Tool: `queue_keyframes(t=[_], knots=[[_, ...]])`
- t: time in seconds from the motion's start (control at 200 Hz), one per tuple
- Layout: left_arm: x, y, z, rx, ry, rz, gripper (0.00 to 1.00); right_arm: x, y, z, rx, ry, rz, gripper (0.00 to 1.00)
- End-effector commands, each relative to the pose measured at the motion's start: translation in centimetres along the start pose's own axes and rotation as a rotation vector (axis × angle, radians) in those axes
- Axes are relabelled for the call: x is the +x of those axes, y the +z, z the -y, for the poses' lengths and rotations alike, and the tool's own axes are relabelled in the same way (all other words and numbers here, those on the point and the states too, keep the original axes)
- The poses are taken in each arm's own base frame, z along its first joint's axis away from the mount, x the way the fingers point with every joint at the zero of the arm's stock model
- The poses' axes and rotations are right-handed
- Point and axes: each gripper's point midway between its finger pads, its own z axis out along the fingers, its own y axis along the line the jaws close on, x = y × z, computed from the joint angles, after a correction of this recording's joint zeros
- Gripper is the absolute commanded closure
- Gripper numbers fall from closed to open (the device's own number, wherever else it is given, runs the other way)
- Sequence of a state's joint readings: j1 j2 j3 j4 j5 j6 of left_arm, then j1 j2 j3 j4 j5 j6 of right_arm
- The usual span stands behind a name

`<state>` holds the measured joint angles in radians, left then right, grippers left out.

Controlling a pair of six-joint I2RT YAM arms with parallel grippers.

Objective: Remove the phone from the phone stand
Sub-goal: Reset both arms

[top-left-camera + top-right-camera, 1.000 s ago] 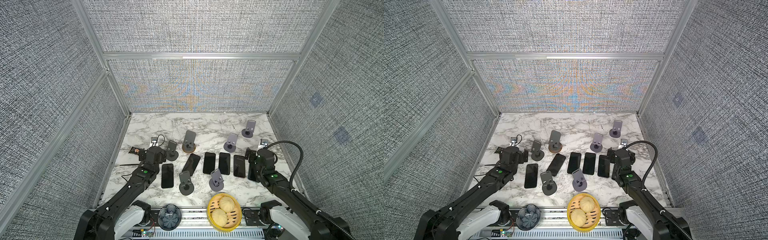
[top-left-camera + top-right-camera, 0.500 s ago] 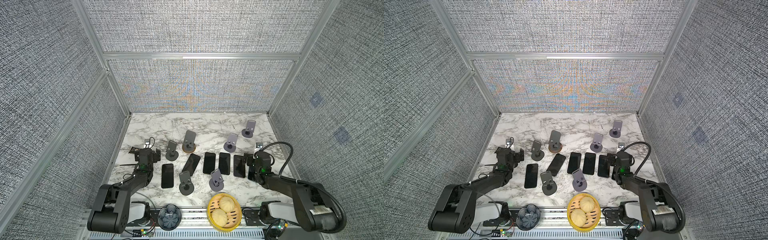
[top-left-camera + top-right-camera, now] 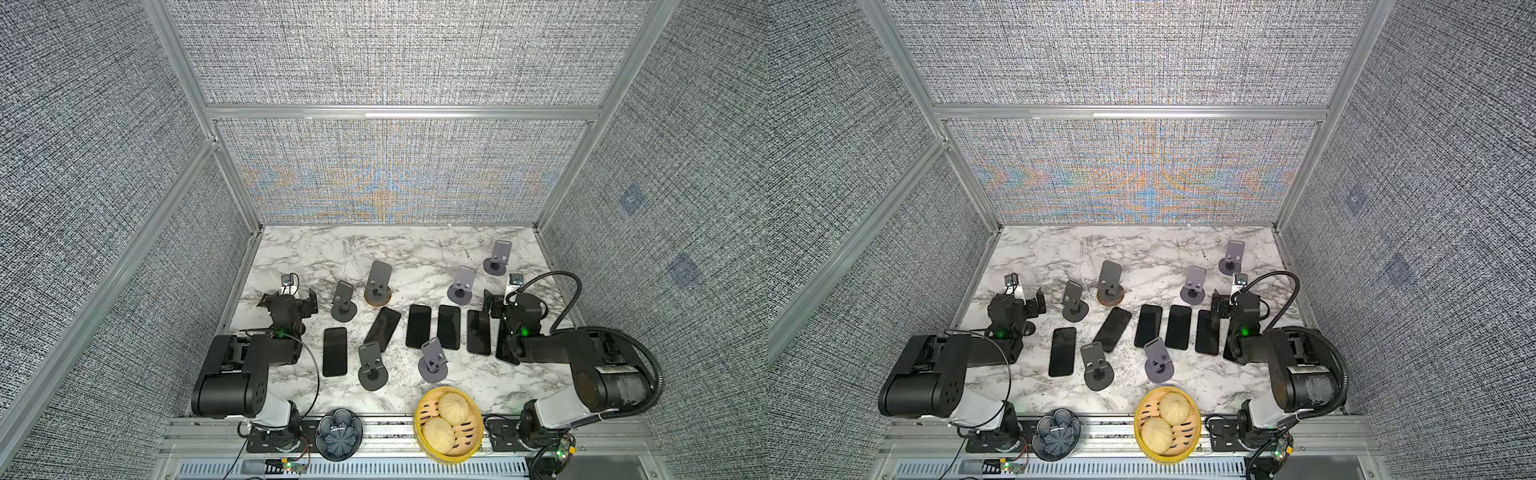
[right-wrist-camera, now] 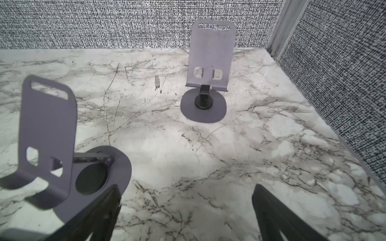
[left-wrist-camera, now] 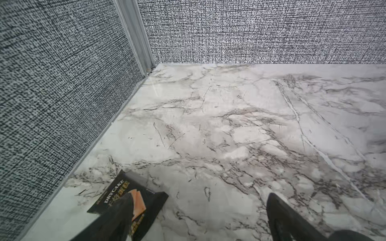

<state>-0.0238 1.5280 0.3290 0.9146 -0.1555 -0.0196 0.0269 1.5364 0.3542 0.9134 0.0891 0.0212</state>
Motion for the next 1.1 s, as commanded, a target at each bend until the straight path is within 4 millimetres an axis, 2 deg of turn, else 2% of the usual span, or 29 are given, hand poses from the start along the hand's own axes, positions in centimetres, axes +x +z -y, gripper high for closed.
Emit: queue_keyframes(t=[0.0,1.096], knots=[[-1.72,0.09,0.31,0.021,-0.021,0.061,0.01,-0.37,0.13,-0.24,-0.010,-0.010,0.008,0.01],[-1.65,0.40,0.42,0.023,-0.011,0.049,0.01,-0.43,0.30,-0.57,-0.003,-0.036,0.003,0.01]])
